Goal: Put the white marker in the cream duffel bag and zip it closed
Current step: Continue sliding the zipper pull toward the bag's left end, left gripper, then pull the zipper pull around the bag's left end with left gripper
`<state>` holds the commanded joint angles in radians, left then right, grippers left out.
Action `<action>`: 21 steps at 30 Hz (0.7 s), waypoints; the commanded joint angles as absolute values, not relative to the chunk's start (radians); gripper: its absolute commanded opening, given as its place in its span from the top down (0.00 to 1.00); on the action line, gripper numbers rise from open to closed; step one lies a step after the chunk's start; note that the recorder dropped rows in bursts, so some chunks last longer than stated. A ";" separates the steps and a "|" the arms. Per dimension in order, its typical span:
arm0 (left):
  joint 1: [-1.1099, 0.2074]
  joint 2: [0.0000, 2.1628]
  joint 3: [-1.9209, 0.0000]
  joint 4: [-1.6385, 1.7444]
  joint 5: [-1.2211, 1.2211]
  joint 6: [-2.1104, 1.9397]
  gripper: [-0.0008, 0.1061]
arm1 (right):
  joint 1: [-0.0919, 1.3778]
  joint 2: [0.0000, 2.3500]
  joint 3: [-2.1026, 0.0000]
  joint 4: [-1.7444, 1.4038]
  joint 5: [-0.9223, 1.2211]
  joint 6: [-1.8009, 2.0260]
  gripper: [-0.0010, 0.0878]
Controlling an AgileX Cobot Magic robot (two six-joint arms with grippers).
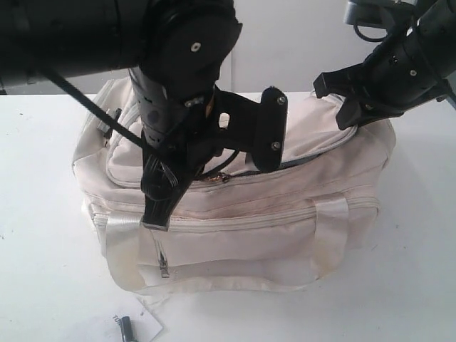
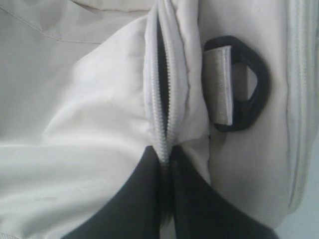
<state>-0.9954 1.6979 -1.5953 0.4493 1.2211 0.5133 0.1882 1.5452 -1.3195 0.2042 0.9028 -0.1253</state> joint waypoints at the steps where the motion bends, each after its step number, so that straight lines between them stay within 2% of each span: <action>1: -0.987 1.698 -1.595 0.446 1.221 0.513 0.99 | 0.188 1.545 -1.320 0.204 0.903 -0.125 0.99; 11: -0.941 1.694 -1.589 0.412 1.221 0.513 0.99 | 0.188 1.545 -1.320 0.204 0.903 -0.125 0.99; 21: -0.913 1.595 -1.452 0.424 1.221 0.512 0.99 | 0.188 1.545 -1.320 0.206 0.899 -0.125 0.99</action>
<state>-0.9135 1.5951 -1.4522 0.4244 1.2211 0.5118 0.1882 1.5452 -1.3195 0.2063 0.8990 -0.1253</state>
